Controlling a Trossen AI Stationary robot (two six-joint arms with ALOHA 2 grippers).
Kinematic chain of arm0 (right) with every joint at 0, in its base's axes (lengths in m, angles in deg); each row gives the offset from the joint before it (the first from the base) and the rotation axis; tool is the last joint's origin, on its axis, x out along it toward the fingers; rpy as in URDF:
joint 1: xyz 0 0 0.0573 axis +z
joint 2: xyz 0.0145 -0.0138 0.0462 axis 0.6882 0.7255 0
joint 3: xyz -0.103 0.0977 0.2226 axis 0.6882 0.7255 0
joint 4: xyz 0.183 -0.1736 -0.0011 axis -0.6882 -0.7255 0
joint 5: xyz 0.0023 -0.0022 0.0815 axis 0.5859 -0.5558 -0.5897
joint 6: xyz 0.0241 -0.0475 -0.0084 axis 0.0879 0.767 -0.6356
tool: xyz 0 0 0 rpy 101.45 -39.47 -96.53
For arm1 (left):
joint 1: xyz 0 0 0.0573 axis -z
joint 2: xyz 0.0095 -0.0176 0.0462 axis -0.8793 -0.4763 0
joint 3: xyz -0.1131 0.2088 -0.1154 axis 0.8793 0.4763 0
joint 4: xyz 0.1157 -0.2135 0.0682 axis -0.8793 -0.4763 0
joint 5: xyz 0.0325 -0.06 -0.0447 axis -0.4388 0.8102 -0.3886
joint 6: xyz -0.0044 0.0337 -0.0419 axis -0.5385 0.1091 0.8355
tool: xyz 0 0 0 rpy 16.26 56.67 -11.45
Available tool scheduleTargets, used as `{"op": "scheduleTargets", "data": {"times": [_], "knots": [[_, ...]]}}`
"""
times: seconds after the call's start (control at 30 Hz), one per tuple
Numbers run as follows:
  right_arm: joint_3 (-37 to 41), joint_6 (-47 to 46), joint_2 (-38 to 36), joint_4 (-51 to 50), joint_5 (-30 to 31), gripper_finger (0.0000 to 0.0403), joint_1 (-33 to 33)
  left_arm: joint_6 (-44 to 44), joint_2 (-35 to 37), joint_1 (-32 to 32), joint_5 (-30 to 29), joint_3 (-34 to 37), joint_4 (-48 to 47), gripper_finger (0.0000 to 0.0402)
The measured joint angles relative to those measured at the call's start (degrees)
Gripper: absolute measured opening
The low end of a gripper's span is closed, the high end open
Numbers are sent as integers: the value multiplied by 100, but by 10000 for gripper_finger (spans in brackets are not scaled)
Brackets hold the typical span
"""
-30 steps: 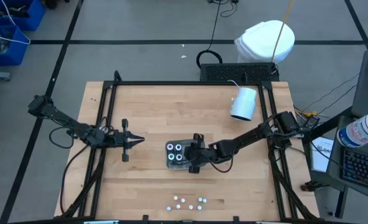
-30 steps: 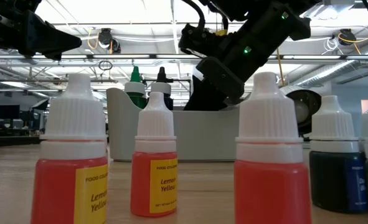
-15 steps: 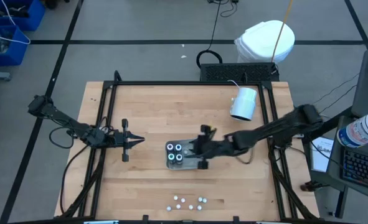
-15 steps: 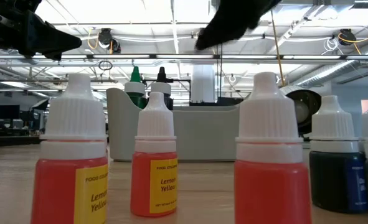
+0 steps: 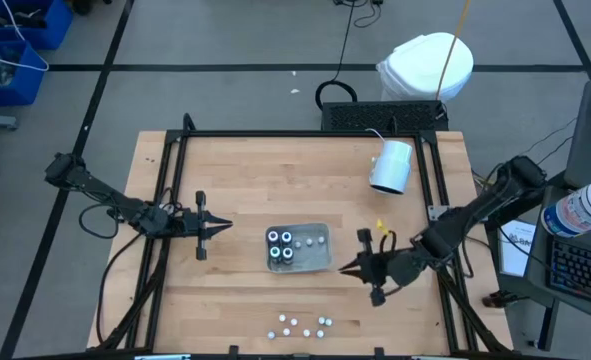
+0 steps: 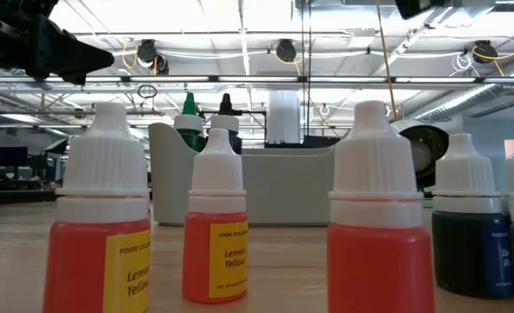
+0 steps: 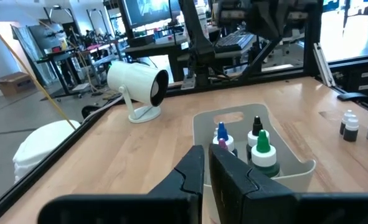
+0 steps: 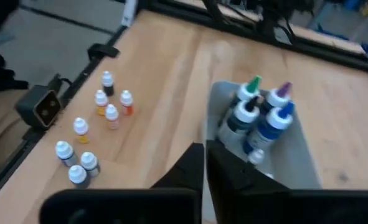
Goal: Pick & Place food coloring
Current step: Put the small black food coloring bottle into the gray bin
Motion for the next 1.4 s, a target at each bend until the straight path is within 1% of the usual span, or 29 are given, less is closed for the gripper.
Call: {"op": "scheduleTargets", "data": {"times": [0.1,0.2,0.37,0.67,0.73,0.83,0.97,1.1,1.27,1.33,1.4], "knots": [[550,2,-5,777,3,9,65,-3,-1,0,0,0,-4,33],[918,29,-9,1304,17,8,77,1,1,1,0,0,-4,33],[1242,326,-7,1690,30,2,76,139,-1,-1,4,0,-127,33],[1283,1169,-78,1731,-15,1,-85,-104,-1,-1,-46,0,-133,33],[1290,1248,-151,1708,-199,1,-157,-153,-1,-1,-46,0,-127,33],[1452,1448,-334,1869,-701,1,-251,-154,0,-1,-52,0,-112,33],[2008,1732,-796,2423,-1281,1,-466,38,0,-1,-323,0,64,33],[2679,1777,-1648,2747,-1816,0,-814,265,-1,-1,-555,0,118,33],[3367,1777,-2909,2814,-2466,0,-1339,627,-1,-1,-549,0,140,33],[3597,1782,-3302,2884,-2619,0,-1525,830,0,-1,-405,-3,234,33],[3755,1779,-3653,2881,-2615,0,-1687,914,-93,18,-103,-103,267,33]]}}
